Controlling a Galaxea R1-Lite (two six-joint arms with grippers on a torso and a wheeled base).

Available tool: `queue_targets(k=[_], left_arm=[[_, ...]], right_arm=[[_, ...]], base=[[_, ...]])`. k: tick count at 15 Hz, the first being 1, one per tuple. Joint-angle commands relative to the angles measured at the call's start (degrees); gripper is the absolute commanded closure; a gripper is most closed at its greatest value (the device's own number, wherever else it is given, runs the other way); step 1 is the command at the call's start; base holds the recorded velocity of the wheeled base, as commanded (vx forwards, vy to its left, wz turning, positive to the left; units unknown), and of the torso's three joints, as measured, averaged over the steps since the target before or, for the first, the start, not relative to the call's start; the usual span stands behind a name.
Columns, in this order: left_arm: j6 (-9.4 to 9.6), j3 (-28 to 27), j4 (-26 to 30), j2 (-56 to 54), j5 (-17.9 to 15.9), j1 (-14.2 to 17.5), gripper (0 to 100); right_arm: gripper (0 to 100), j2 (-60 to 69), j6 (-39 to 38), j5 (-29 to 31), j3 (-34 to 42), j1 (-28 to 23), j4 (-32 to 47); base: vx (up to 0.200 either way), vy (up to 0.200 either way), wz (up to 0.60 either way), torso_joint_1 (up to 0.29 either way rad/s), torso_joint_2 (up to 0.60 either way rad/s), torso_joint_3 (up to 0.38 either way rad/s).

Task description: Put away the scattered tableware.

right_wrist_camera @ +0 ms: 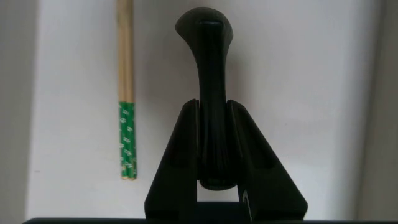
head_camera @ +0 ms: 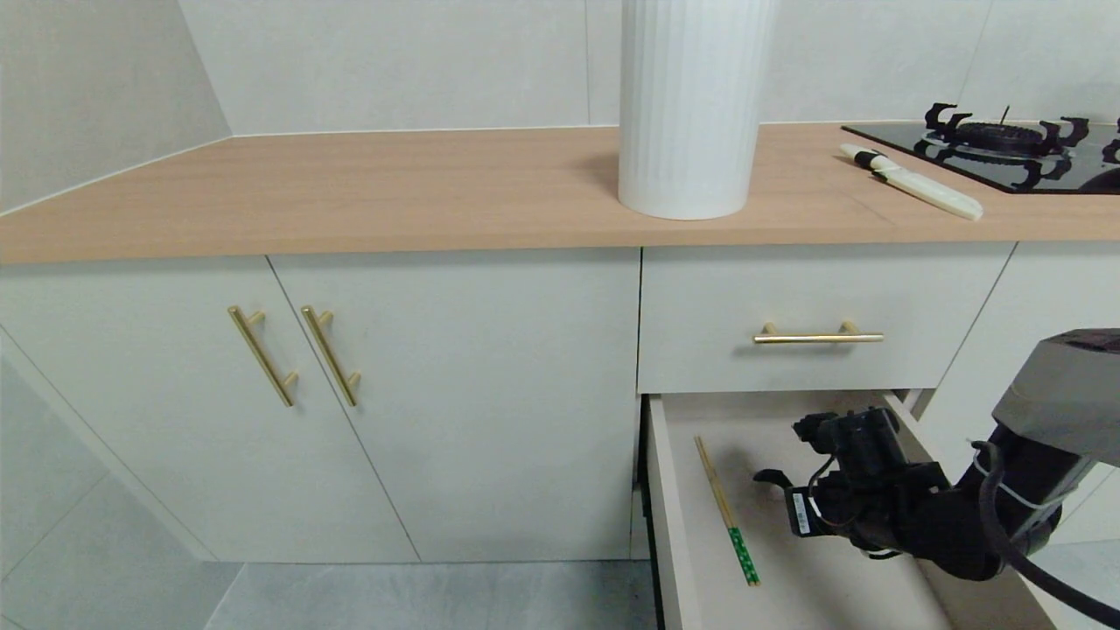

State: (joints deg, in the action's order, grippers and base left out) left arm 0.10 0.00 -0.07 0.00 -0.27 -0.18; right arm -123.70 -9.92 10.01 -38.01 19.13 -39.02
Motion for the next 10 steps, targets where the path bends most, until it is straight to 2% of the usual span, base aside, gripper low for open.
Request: queue_targets(k=[1, 10], left_arm=[[-0.01, 0.0, 0.0, 0.1, 0.0, 0.0, 0], [-0.01, 0.0, 0.0, 0.1, 0.0, 0.0, 0]], right_arm=[[100, -2.0, 0.1, 0.0, -0.1, 0.0, 0.0], [100, -5.4, 0.4, 1.2, -0.1, 0.1, 0.0]], base=[[0.000, 0.000, 0.00, 0.000, 0.00, 0.000], [0.000, 0.000, 0.00, 0.000, 0.00, 0.000]])
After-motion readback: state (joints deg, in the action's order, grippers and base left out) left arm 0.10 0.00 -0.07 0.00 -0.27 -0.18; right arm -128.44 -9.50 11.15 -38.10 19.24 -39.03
